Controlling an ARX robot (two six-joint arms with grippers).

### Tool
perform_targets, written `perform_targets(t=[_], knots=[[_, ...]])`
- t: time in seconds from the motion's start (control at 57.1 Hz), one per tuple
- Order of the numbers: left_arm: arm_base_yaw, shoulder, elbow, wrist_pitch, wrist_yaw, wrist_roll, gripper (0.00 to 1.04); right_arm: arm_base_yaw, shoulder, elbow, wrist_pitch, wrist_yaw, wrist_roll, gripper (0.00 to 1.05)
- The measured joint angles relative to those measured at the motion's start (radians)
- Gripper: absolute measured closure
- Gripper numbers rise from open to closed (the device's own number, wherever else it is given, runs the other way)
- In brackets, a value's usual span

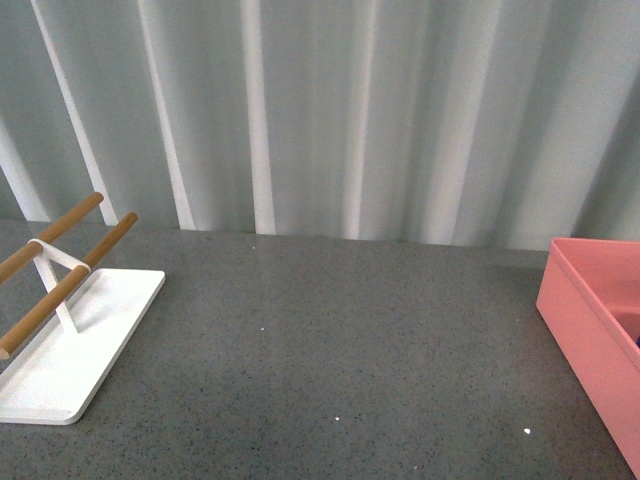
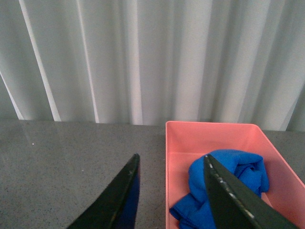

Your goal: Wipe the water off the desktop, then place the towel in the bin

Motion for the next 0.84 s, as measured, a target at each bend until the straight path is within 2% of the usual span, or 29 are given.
perform_targets(t=[0.122, 0.192, 0.227, 0.28, 0.84], knots=[[0.000, 0.000, 0.000, 0.000, 0.000, 0.000, 0.07, 0.000, 0.000, 0.000, 0.000, 0.000, 0.000, 0.29], [0.000, 0.000, 0.000, 0.000, 0.000, 0.000, 0.07, 0.000, 0.000, 0.000, 0.000, 0.000, 0.000, 0.09], [0.000, 0.000, 0.000, 0.000, 0.000, 0.000, 0.07, 0.000, 0.000, 0.000, 0.000, 0.000, 0.001, 0.05], [0.000, 0.000, 0.000, 0.000, 0.000, 0.000, 0.07, 0.000, 0.000, 0.000, 0.000, 0.000, 0.001, 0.08], [0.000, 0.000, 0.000, 0.000, 0.000, 0.000, 0.07, 0.000, 0.000, 0.000, 0.000, 0.000, 0.001, 0.07]])
